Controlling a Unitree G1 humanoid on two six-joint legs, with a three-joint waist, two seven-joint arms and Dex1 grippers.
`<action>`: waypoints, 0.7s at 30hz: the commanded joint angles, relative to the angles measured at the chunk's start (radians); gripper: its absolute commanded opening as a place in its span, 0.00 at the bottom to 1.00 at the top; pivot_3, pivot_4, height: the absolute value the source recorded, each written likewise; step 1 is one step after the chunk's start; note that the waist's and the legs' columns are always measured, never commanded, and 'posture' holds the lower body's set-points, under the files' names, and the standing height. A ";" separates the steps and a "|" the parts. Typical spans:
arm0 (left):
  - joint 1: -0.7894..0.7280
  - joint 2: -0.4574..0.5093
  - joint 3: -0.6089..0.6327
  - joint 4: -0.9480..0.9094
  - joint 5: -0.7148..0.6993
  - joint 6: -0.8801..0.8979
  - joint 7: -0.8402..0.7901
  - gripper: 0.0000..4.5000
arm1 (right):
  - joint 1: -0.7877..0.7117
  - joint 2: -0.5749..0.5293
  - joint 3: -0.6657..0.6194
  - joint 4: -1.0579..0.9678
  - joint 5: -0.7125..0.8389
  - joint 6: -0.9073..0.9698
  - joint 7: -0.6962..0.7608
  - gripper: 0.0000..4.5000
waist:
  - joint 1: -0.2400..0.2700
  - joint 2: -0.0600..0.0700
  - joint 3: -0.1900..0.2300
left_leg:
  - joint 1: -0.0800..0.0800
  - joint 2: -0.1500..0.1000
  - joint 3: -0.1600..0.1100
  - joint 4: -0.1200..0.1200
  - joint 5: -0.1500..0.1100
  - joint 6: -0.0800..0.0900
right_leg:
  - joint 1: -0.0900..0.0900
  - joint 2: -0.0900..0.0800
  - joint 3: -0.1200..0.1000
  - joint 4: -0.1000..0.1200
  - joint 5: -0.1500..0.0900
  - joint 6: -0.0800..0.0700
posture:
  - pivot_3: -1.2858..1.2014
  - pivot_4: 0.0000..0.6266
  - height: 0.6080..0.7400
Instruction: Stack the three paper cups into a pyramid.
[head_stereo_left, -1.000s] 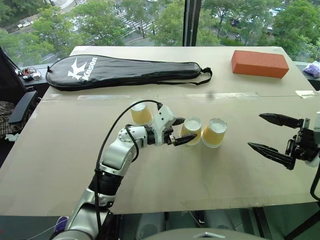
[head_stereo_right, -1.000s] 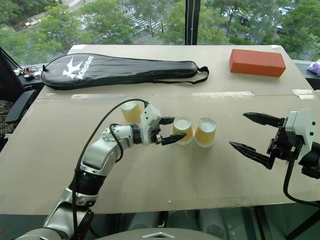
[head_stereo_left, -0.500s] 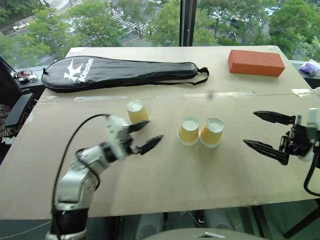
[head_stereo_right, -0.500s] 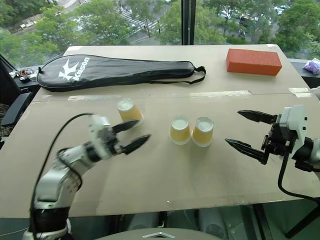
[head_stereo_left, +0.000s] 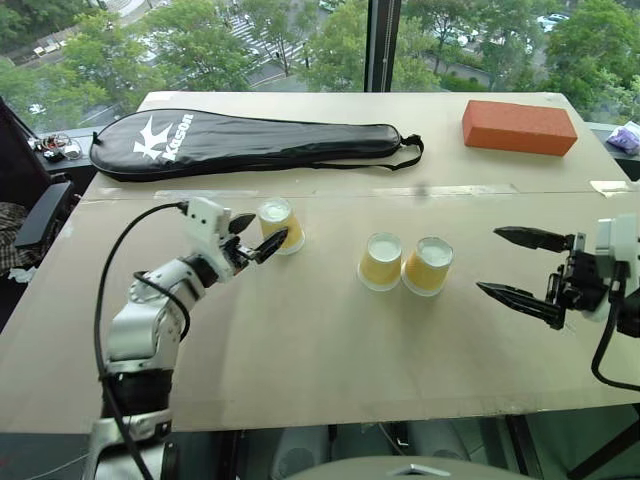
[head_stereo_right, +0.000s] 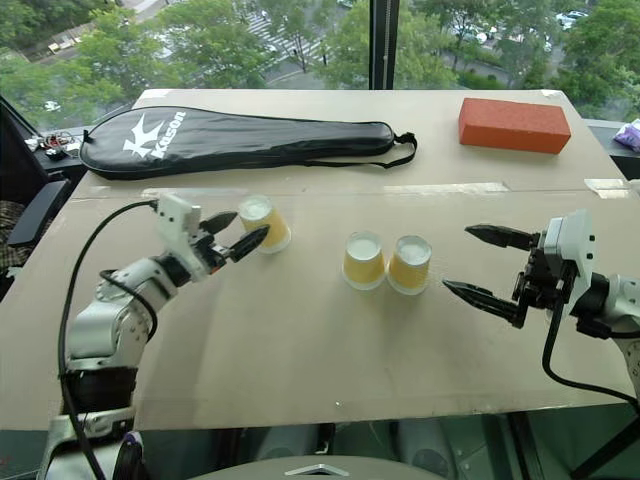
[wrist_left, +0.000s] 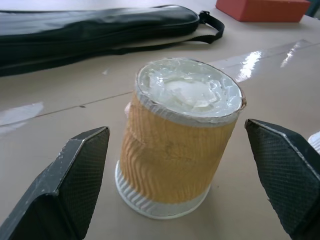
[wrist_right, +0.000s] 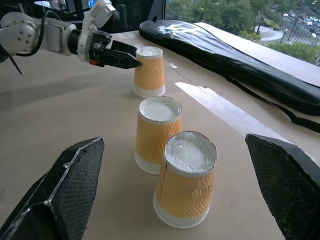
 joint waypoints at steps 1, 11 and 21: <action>-0.063 0.001 -0.033 0.083 0.040 -0.056 -0.020 0.99 | 0.021 -0.006 -0.057 -0.059 0.014 -0.009 -0.016 1.00 | -0.003 0.000 0.000 | 0.000 0.000 0.000 0.000 0.000 0.000 | 0.000 0.000 0.000 0.000 0.000 0.000 | 0.52 0.24 1.00; -0.171 -0.005 -0.062 0.117 -0.028 -0.076 -0.182 0.45 | 0.121 0.010 -0.124 -0.119 0.024 -0.008 -0.051 1.00 | 0.001 0.000 0.000 | -0.001 0.000 0.000 0.000 0.000 0.000 | 0.000 0.000 0.001 0.000 0.001 0.002 | 0.52 0.24 1.00; -0.421 -0.044 -0.220 -0.069 -0.238 0.262 -0.352 0.45 | 0.178 0.031 -0.143 -0.144 0.016 -0.018 -0.072 1.00 | -0.002 -0.001 0.001 | -0.001 -0.002 0.000 0.001 0.000 0.000 | 0.000 -0.001 0.001 -0.001 0.001 0.004 | 0.52 0.24 1.00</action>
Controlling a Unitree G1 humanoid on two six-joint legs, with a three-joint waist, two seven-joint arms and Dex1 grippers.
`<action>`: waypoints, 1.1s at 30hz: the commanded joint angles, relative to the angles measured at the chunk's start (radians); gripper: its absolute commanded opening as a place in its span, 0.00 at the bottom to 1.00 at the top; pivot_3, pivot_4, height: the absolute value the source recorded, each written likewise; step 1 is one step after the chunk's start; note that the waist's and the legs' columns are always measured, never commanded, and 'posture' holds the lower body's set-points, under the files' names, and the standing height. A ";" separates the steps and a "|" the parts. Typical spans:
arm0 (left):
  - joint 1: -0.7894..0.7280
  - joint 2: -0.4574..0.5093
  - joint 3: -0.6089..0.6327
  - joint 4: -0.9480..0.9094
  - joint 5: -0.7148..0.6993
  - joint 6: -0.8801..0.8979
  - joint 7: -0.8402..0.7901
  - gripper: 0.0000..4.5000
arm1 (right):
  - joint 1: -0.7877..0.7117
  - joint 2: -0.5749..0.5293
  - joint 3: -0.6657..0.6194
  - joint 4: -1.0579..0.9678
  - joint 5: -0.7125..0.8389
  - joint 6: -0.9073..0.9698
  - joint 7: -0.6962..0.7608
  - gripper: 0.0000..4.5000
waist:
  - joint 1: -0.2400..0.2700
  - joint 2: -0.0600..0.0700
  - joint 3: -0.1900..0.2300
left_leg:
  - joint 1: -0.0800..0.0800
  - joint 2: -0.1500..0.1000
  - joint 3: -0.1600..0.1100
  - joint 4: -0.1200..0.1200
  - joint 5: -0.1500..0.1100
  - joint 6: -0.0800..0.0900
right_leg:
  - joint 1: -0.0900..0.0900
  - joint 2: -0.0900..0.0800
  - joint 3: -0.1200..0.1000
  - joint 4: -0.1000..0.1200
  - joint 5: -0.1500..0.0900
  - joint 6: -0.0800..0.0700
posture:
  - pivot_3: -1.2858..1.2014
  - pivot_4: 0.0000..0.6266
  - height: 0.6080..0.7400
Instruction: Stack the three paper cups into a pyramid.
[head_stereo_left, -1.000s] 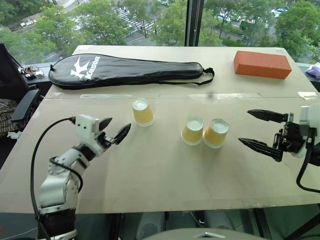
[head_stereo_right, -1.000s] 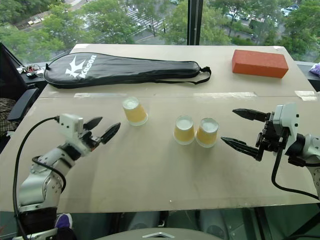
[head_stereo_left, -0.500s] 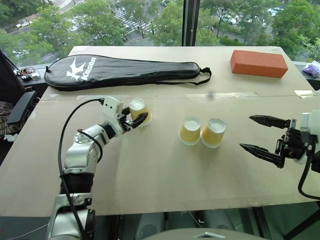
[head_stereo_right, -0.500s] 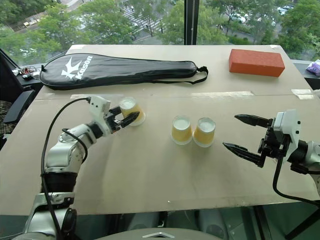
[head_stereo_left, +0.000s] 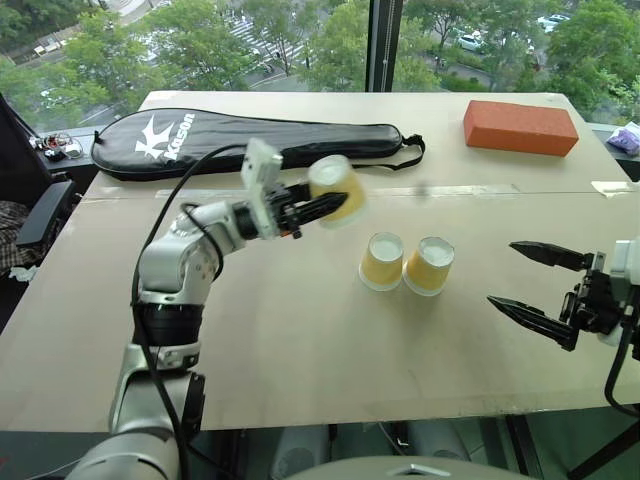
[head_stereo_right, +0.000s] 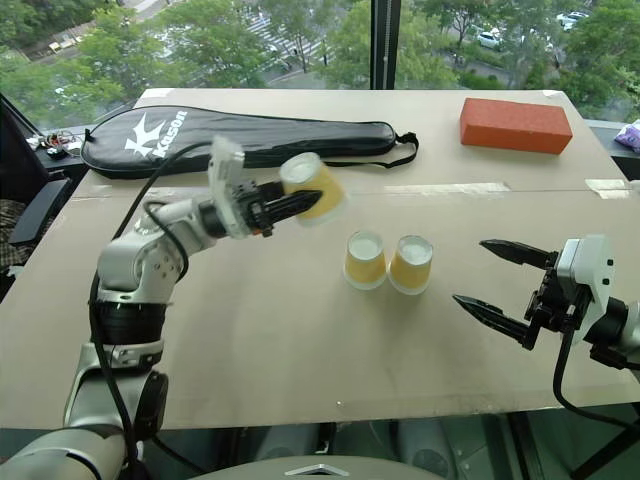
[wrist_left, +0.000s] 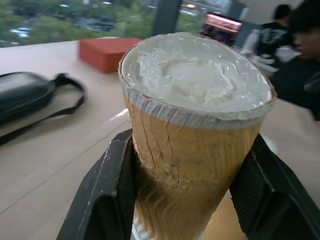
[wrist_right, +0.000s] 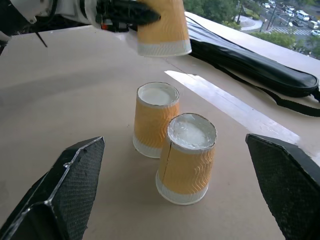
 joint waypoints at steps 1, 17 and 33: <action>-0.076 -0.020 -0.069 -0.030 -0.025 0.043 -0.058 0.45 | 0.017 0.008 -0.044 -0.045 0.008 -0.020 -0.014 1.00 | -0.001 0.000 0.000 | 0.000 0.000 0.000 0.000 0.000 0.000 | 0.000 0.000 0.000 0.000 0.000 0.000 | 0.52 0.24 1.00; -0.169 -0.076 -0.246 0.122 0.149 -0.085 -0.181 0.45 | 0.137 0.054 -0.092 -0.147 0.014 -0.024 -0.077 1.00 | 0.000 0.000 0.000 | 0.000 0.000 0.000 0.000 0.000 0.000 | 0.000 0.002 0.001 0.000 -0.002 -0.001 | 0.52 0.24 1.00; -0.209 -0.177 -0.296 0.229 0.265 -0.147 -0.170 0.45 | 0.135 -0.007 -0.194 -0.083 0.065 -0.003 -0.022 1.00 | 0.000 0.000 0.000 | 0.000 0.000 0.000 0.000 0.000 0.000 | 0.000 0.002 0.001 0.000 -0.003 -0.001 | 0.52 0.24 1.00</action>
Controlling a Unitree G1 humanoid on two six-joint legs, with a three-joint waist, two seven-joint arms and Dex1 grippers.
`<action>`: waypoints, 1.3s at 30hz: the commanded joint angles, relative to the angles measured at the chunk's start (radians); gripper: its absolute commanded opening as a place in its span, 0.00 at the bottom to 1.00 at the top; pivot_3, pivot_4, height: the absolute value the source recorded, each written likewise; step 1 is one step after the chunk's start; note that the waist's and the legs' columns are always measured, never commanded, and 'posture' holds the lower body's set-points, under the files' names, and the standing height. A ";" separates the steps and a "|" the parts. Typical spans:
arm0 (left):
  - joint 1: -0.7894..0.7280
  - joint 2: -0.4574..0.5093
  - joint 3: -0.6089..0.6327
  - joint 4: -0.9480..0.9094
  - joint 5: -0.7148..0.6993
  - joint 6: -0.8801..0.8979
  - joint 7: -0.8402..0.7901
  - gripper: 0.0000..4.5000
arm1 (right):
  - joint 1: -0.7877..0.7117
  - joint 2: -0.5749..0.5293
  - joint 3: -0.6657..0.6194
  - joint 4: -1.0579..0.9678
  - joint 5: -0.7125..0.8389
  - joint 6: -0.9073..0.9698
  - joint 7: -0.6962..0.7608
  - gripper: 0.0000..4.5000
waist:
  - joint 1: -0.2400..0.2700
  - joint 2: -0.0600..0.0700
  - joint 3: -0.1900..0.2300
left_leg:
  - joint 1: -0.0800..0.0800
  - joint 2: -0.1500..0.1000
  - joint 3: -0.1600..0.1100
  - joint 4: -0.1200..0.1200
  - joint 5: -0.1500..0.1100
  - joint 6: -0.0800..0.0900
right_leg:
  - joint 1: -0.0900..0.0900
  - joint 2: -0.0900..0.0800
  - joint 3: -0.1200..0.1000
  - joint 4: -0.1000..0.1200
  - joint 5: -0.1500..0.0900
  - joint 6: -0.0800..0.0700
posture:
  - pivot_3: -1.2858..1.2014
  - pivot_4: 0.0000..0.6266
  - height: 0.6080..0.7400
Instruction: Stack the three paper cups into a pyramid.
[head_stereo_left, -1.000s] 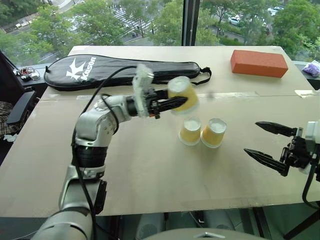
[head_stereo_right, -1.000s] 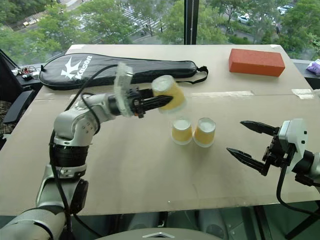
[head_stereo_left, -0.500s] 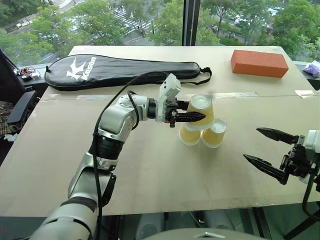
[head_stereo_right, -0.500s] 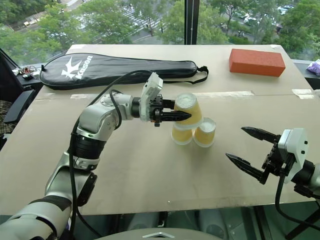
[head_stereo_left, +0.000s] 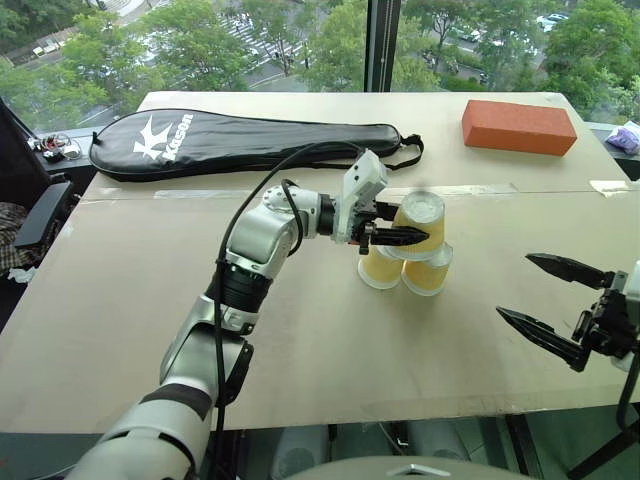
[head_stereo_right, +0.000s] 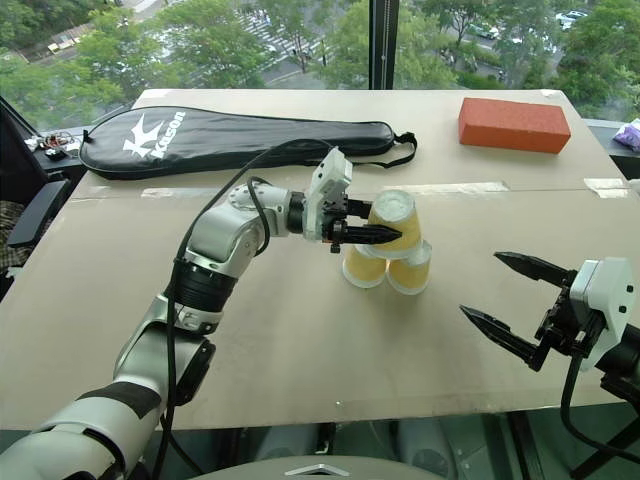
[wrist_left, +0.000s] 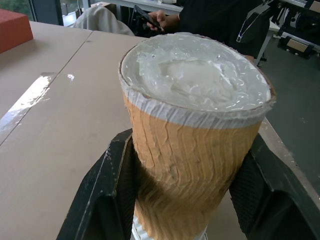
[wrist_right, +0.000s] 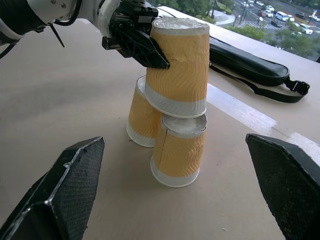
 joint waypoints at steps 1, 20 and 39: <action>-0.012 -0.019 -0.014 -0.006 0.020 -0.006 0.012 0.45 | -0.030 -0.045 -0.083 0.058 0.052 0.004 0.050 1.00 | 0.000 0.000 0.000 | 0.000 0.000 0.000 0.000 0.000 0.000 | 0.000 0.000 0.001 0.000 0.000 0.000 | 0.52 0.24 1.00; 0.080 0.153 0.156 -0.324 -0.123 0.245 0.072 1.00 | -0.101 -0.084 -0.067 0.167 0.020 -0.012 0.115 1.00 | -0.003 0.000 0.000 | 0.000 0.002 -0.002 0.000 0.000 0.000 | 0.000 0.000 0.000 0.000 0.001 0.001 | 0.52 0.24 1.00; 1.014 0.268 0.593 -0.624 -0.180 0.000 0.236 1.00 | 0.004 -0.059 -0.081 0.334 -0.084 -0.047 0.195 1.00 | 0.003 0.001 0.000 | 0.002 0.004 -0.001 -0.001 0.000 0.000 | 0.000 -0.002 0.002 0.000 -0.001 0.000 | 0.52 0.24 1.00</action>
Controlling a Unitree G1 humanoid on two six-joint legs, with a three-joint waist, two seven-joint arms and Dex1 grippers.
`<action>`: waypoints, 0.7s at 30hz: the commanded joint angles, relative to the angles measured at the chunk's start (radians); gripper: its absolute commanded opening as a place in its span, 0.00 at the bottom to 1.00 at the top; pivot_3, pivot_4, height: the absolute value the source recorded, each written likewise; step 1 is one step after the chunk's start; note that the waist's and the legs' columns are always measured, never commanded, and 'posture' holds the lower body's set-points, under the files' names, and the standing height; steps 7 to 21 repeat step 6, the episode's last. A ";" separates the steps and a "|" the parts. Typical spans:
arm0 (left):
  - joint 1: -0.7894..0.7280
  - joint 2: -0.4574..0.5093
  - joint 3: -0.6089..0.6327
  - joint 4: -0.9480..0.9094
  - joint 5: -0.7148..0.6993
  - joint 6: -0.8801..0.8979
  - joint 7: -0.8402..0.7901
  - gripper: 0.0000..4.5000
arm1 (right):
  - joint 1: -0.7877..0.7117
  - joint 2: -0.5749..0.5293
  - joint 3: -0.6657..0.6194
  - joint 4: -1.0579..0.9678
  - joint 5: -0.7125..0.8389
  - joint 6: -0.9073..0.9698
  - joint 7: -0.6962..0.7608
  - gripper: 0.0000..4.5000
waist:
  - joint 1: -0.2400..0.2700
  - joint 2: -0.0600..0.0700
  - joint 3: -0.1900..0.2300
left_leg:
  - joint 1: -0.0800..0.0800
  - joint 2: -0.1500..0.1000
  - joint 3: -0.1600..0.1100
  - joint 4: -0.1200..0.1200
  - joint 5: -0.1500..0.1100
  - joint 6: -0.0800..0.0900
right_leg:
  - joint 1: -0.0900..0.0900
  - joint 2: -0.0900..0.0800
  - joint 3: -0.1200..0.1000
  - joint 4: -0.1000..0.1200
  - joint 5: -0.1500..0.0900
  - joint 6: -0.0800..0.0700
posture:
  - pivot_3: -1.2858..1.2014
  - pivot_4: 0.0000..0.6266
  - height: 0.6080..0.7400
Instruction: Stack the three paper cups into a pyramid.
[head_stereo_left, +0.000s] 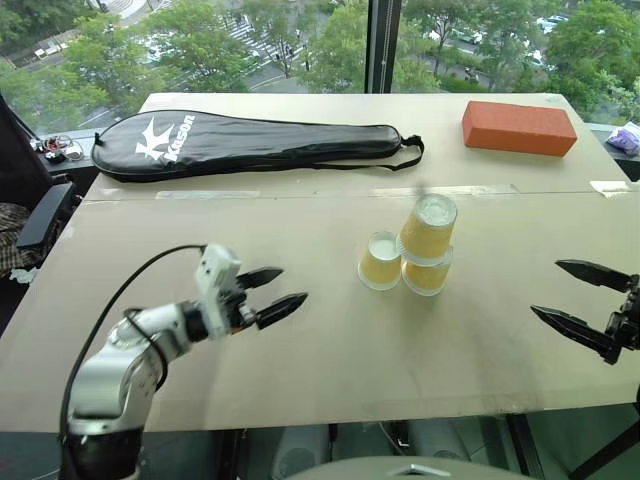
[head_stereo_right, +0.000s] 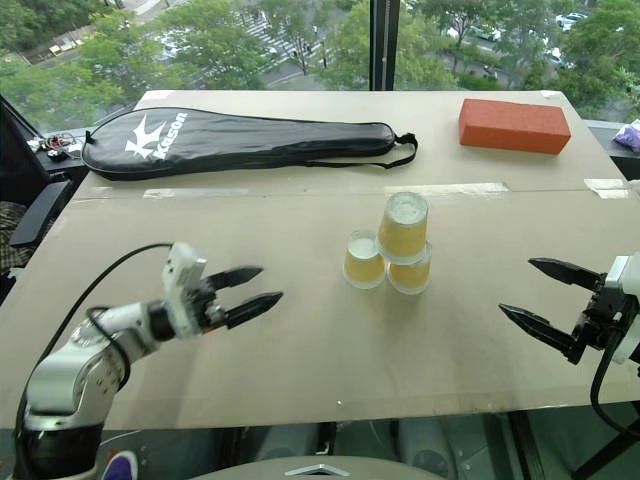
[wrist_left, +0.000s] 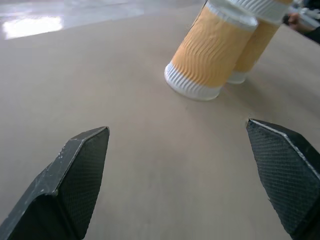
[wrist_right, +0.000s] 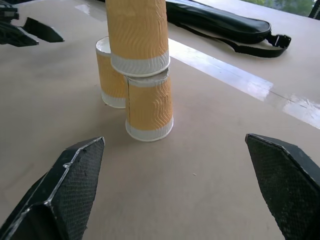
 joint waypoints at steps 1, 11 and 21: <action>0.077 -0.010 0.079 -0.087 -0.032 -0.059 0.022 1.00 | 0.042 -0.007 -0.066 0.041 -0.022 -0.029 0.034 1.00 | 0.001 0.000 0.000 | 0.000 0.000 0.000 0.000 0.000 0.000 | 0.000 0.000 0.000 0.000 0.000 0.000 | 0.52 0.24 1.00; 0.171 -0.029 0.084 -0.109 -0.031 -0.102 0.041 1.00 | 0.059 0.000 -0.078 0.140 -0.061 -0.079 0.056 1.00 | -0.001 0.000 0.000 | 0.000 0.000 0.001 0.000 0.000 0.000 | 0.000 -0.002 0.000 0.000 -0.001 0.001 | 0.52 0.24 1.00; 0.171 -0.029 0.084 -0.109 -0.031 -0.102 0.041 1.00 | 0.059 0.000 -0.078 0.140 -0.061 -0.079 0.056 1.00 | -0.001 0.000 0.000 | 0.000 0.000 0.001 0.000 0.000 0.000 | 0.000 -0.002 0.000 0.000 -0.001 0.001 | 0.52 0.24 1.00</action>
